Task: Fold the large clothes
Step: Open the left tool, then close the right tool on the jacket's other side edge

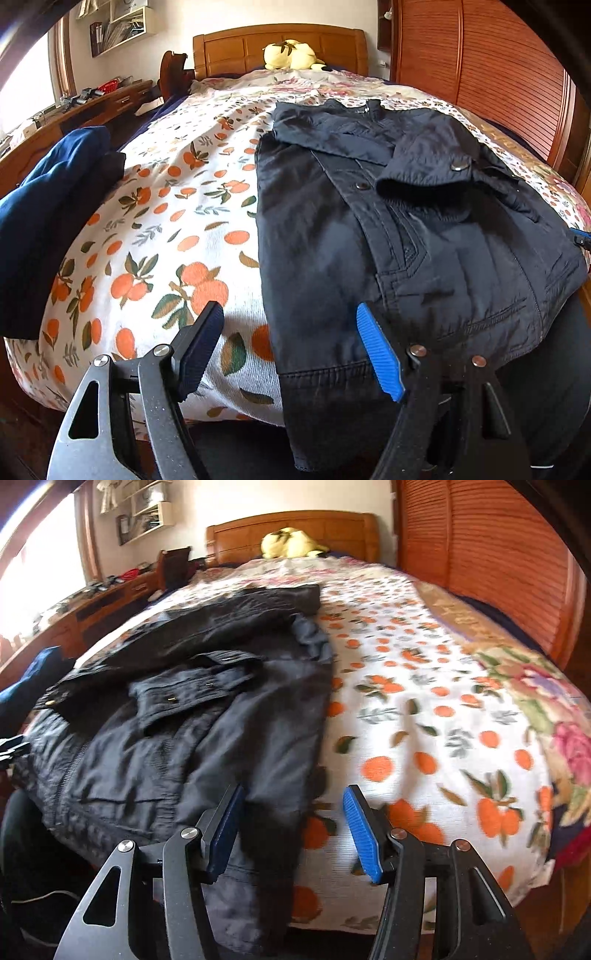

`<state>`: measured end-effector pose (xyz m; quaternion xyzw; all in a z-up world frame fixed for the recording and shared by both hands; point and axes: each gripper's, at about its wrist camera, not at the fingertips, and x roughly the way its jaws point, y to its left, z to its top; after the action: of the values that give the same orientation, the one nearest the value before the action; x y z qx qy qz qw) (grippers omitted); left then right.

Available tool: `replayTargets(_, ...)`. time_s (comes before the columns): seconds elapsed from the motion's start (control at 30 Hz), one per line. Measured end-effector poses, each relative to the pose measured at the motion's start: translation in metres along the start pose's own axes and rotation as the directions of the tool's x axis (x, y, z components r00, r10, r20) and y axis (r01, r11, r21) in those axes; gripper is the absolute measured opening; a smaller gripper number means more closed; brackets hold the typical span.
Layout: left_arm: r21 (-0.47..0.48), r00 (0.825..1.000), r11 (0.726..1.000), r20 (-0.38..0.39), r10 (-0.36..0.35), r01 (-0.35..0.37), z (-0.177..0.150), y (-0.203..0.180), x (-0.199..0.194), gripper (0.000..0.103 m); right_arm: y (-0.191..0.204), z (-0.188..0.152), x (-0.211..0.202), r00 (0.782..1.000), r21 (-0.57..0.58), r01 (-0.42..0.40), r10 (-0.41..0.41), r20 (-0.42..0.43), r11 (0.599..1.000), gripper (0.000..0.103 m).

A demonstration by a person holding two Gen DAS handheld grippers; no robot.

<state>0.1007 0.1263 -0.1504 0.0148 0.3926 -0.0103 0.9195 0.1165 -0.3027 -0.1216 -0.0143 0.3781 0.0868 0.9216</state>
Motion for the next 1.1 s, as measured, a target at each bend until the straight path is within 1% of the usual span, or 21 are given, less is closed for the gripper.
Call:
replayTargets(0.03, -0.001, 1.000, 1.000, 0.003, -0.001, 0.001, -0.001, 0.000, 0.000, 0.075, 0.003, 0.000, 0.002, 1.000, -0.020, -0.012, 0.012, -0.007, 1.000, 0.056)
replayTargets(0.1, -0.006, 1.000, 1.000, 0.004, -0.006, 0.006, -0.002, 0.002, 0.000, 0.075, 0.006, -0.001, 0.003, 1.000, -0.053, -0.025, 0.025, -0.015, 0.998, 0.046)
replayTargets(0.13, -0.006, 1.000, 1.000, 0.003, -0.007, 0.007, -0.002, 0.003, 0.001, 0.075, 0.006, -0.001, 0.001, 1.000, -0.066, -0.025, 0.025, -0.009, 0.998, 0.034)
replayTargets(0.17, -0.006, 1.000, 1.000, 0.001, -0.007, 0.007, -0.003, 0.003, 0.001, 0.075, 0.006, -0.001, -0.001, 0.999, -0.067, -0.034, 0.033, -0.004, 0.997, 0.024)
replayTargets(0.23, -0.002, 1.000, 1.000, -0.001, -0.011, 0.011, -0.005, 0.002, 0.000, 0.075, 0.000, 0.000, -0.002, 0.999, -0.056, -0.037, 0.038, 0.003, 0.998, 0.020)
replayTargets(0.37, -0.019, 0.999, 0.999, -0.003, -0.050, 0.049, -0.013, 0.005, -0.004, 0.075, -0.003, -0.003, -0.004, 1.000, -0.049, -0.020, 0.020, 0.006, 0.999, 0.021)
replayTargets(0.4, -0.022, 0.998, 0.998, -0.004, -0.059, 0.059, -0.016, 0.006, -0.005, 0.073, -0.004, -0.005, -0.005, 1.000, -0.051, -0.012, 0.012, 0.007, 0.999, 0.022)
replayTargets(0.43, -0.026, 0.998, 0.997, -0.005, -0.068, 0.068, -0.019, 0.006, -0.006, 0.069, -0.001, -0.006, -0.005, 1.000, -0.054, -0.003, 0.003, 0.006, 0.999, 0.027)
replayTargets(0.47, -0.028, 0.997, 0.997, -0.010, -0.078, 0.078, -0.023, 0.007, -0.007, 0.068, -0.001, -0.007, -0.005, 1.000, -0.055, 0.011, -0.011, 0.004, 0.998, 0.036)
replayTargets(0.5, -0.029, 0.996, 0.996, -0.012, -0.085, 0.084, -0.026, 0.008, -0.008, 0.066, 0.000, -0.007, -0.004, 1.000, -0.052, 0.023, -0.023, 0.000, 0.998, 0.040)
replayTargets(0.57, -0.028, 0.995, 0.995, -0.019, -0.099, 0.098, -0.031, 0.008, -0.009, 0.058, -0.001, -0.009, -0.001, 1.000, -0.039, 0.003, -0.003, -0.019, 0.999, 0.044)
replayTargets(0.6, -0.026, 0.993, 0.993, -0.029, -0.112, 0.112, -0.034, 0.007, -0.009, 0.048, -0.002, -0.009, -0.001, 1.000, -0.034, -0.005, 0.005, -0.016, 0.999, 0.044)
replayTargets(0.63, -0.026, 0.991, 0.991, -0.033, -0.131, 0.131, -0.035, 0.006, -0.009, 0.032, -0.002, -0.008, -0.001, 1.000, -0.028, -0.014, 0.014, -0.019, 1.000, 0.043)
replayTargets(0.67, -0.033, 0.986, 0.986, -0.038, -0.163, 0.161, -0.036, 0.006, -0.010, 0.027, -0.003, -0.007, -0.002, 0.999, -0.022, -0.031, 0.031, -0.020, 0.999, 0.032)
replayTargets(0.7, -0.033, 0.987, 0.987, -0.035, -0.160, 0.159, -0.036, 0.005, -0.011, 0.015, -0.004, -0.005, -0.003, 0.998, -0.013, -0.061, 0.061, -0.018, 0.998, 0.023)
replayTargets(0.73, -0.026, 0.988, 0.988, -0.027, -0.152, 0.152, -0.035, 0.004, -0.014, 0.009, -0.003, -0.003, -0.006, 0.997, -0.008, -0.076, 0.076, -0.011, 0.997, 0.016)
replayTargets(0.77, -0.020, 0.987, 0.987, -0.014, -0.161, 0.160, -0.032, 0.003, -0.021, 0.006, -0.003, -0.001, -0.010, 0.997, -0.014, -0.074, 0.074, -0.001, 0.997, 0.013)
replayTargets(0.83, -0.015, 0.986, 0.986, 0.021, -0.166, 0.167, -0.023, 0.002, -0.035, 0.005, -0.002, 0.003, -0.019, 0.997, -0.025, -0.077, 0.078, 0.027, 0.997, 0.011)
replayTargets(0.93, 0.005, 0.979, 0.984, 0.105, -0.176, 0.177, -0.002, -0.002, -0.068, 0.005, 0.001, 0.015, -0.043, 0.990, -0.024, -0.091, 0.093, 0.105, 0.996, 0.008)
replayTargets(1.03, 0.028, 0.968, 0.984, 0.177, -0.177, 0.175, 0.019, -0.007, -0.098, 0.004, 0.003, 0.030, -0.072, 0.978, -0.025, -0.099, 0.102, 0.180, 0.995, 0.007)
replayTargets(1.1, 0.034, 0.956, 0.984, 0.234, -0.178, 0.175, 0.036, -0.009, -0.122, 0.004, 0.003, 0.037, -0.093, 0.968, -0.022, -0.112, 0.114, 0.223, 0.993, 0.007)
